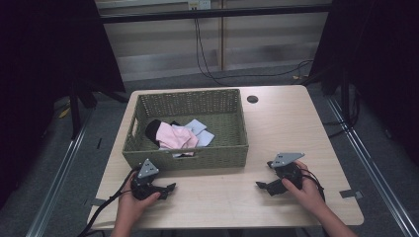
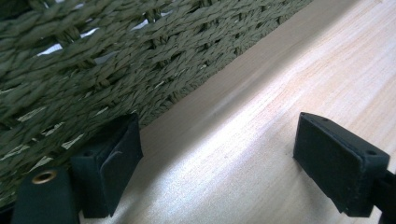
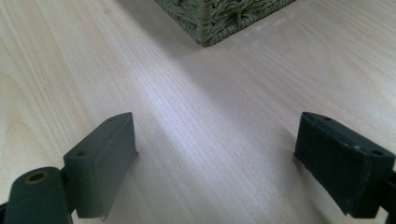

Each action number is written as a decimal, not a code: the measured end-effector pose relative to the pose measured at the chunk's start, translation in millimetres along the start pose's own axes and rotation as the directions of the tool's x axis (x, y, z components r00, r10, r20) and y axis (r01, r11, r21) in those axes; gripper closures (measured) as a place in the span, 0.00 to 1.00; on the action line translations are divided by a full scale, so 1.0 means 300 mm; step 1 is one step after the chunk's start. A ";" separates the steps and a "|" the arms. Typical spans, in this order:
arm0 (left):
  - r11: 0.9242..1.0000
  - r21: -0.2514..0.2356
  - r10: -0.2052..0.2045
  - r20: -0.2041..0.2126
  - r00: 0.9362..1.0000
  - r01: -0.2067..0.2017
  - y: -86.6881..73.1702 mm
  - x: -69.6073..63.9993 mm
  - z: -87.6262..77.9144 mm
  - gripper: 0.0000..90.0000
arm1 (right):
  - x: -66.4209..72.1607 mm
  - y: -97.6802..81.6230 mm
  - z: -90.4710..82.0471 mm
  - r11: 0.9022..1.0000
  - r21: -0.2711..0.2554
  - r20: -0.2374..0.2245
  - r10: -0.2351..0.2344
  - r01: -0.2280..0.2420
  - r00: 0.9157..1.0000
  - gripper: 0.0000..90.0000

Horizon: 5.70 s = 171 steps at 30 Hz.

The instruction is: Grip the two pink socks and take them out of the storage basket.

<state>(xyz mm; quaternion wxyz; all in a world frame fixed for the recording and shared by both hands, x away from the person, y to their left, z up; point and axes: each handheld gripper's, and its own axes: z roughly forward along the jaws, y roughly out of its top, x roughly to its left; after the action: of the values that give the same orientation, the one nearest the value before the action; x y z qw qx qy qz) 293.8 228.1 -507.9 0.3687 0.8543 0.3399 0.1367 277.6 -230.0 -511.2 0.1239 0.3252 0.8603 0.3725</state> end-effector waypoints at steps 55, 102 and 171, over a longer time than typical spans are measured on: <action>0.995 0.096 -0.037 0.163 0.986 0.021 0.397 -0.005 -0.271 0.26 | -0.007 0.005 0.006 1.000 -0.001 -0.011 -0.005 0.005 1.000 0.13; 0.970 0.170 -0.185 0.041 0.982 0.176 0.558 0.217 -0.043 0.38 | -0.009 0.007 0.008 1.000 0.000 -0.020 -0.014 0.014 1.000 0.13; 0.899 0.395 -0.214 0.015 0.977 0.191 0.625 0.311 0.165 0.96 | -0.011 0.012 0.014 1.000 -0.003 -0.033 -0.026 0.026 0.999 0.13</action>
<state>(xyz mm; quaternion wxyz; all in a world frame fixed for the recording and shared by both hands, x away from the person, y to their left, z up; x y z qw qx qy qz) 476.0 171.9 -408.3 0.2127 0.8743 0.4364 0.0023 283.8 -228.0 -511.5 0.1149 0.3075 0.8659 0.3773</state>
